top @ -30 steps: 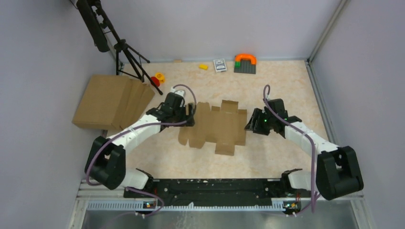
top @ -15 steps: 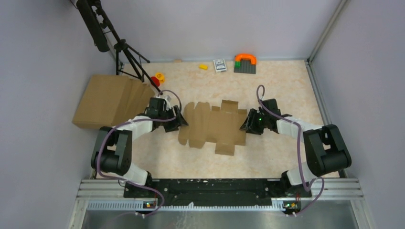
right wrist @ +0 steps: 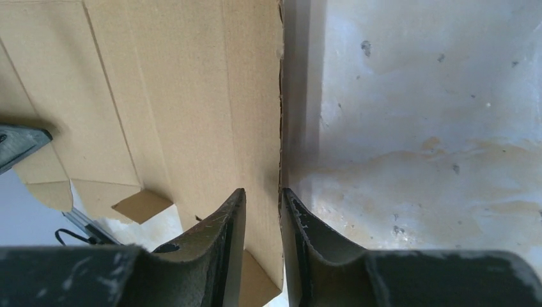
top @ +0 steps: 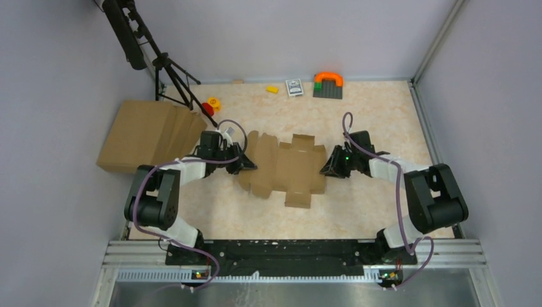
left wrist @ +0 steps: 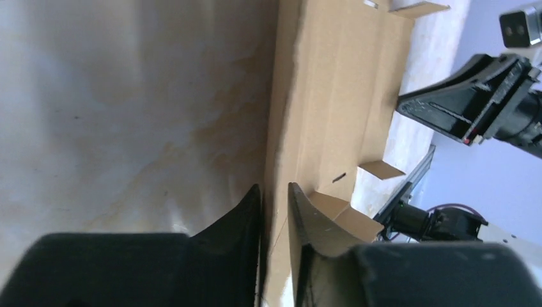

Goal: Fold the paper box

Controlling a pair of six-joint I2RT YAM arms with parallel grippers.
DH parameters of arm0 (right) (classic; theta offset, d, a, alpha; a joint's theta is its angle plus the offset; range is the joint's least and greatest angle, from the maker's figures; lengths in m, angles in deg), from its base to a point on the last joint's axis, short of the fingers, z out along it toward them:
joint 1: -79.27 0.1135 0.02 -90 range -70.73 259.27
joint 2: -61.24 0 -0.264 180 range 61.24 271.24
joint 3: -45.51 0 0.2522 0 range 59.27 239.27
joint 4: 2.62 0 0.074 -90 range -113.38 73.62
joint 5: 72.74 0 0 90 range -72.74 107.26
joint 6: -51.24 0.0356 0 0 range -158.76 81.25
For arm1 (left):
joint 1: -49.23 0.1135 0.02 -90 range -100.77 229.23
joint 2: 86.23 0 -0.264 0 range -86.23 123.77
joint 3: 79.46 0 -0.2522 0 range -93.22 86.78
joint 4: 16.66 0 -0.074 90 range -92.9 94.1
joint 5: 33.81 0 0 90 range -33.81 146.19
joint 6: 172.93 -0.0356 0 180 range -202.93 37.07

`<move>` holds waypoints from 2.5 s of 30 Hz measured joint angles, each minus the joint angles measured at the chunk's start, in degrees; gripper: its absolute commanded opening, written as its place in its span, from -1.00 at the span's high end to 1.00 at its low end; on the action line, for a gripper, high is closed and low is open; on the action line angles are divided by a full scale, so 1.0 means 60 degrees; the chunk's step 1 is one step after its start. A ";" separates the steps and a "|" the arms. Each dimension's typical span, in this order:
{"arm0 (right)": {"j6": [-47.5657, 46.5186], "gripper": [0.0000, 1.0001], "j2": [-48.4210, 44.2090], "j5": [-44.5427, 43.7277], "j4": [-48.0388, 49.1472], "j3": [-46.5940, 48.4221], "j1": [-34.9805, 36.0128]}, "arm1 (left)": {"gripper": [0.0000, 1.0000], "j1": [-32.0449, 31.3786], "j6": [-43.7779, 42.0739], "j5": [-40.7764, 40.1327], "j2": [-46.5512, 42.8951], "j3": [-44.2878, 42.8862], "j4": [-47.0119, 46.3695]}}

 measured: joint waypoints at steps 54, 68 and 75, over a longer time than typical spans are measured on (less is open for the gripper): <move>-0.1268 0.56 0.0750 -0.1621 -0.1916 0.1956 0.1574 | 0.69 -0.1428 0.3410 0.3359 0.1432 0.0484 -0.5162; -0.1497 0.61 0.0845 -0.2062 -0.2306 0.2135 0.1883 | 0.49 -0.1712 0.1461 0.2557 0.1734 -0.0197 -0.2463; -0.1526 0.62 0.0845 -0.2178 -0.2437 0.2135 0.1909 | -0.23 -0.1923 0.0240 0.1373 0.1734 -0.0710 -0.0831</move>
